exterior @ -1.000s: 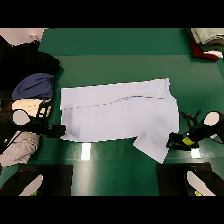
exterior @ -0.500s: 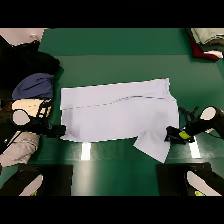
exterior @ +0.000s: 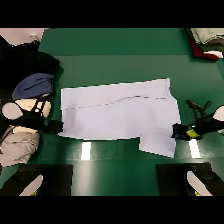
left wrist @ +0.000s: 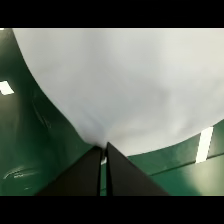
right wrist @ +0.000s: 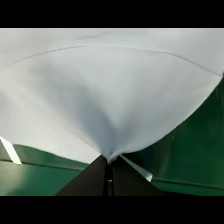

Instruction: Fold the shirts.

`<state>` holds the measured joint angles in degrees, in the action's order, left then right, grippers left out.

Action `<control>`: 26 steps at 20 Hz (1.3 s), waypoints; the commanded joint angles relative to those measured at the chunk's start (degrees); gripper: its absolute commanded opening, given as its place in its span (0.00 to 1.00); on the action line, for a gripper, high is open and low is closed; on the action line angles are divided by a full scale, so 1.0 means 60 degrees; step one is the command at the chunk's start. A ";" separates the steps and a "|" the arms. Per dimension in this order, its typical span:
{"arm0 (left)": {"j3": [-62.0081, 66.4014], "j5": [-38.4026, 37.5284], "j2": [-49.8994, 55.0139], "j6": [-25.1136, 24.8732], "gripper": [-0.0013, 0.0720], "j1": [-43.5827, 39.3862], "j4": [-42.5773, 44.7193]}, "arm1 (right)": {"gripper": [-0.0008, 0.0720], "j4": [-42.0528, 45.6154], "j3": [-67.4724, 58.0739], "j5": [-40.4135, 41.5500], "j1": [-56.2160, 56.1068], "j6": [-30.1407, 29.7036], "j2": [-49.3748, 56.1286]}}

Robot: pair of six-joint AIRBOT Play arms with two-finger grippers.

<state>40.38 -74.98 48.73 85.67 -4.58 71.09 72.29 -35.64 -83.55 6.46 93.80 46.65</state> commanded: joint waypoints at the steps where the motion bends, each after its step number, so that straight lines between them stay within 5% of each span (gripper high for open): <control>1: 0.1096 -0.1599 -0.0084 -0.0331 0.05 -0.0007 -0.0437 | 0.03 -0.0004 -0.0805 -0.1373 -0.0004 0.0594 -0.1213; 8: 0.1435 -0.1330 -0.1606 0.0066 0.05 -0.0007 -0.0637 | 0.03 0.0452 -0.2546 -0.1115 -0.0007 0.1075 -0.0885; 13: 0.1432 0.1818 -0.1526 0.0346 0.05 -0.0004 0.0885 | 0.03 0.0448 -0.4014 0.0616 -0.0007 0.0142 0.1763; 26: 0.1446 0.5173 0.2280 0.1016 0.05 -0.0004 0.1330 | 0.04 0.0018 -0.8459 0.1683 -0.0408 -0.0652 0.7340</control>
<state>48.99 -48.95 58.13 90.76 -4.67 78.85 72.75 -81.54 -74.04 5.02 90.63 84.88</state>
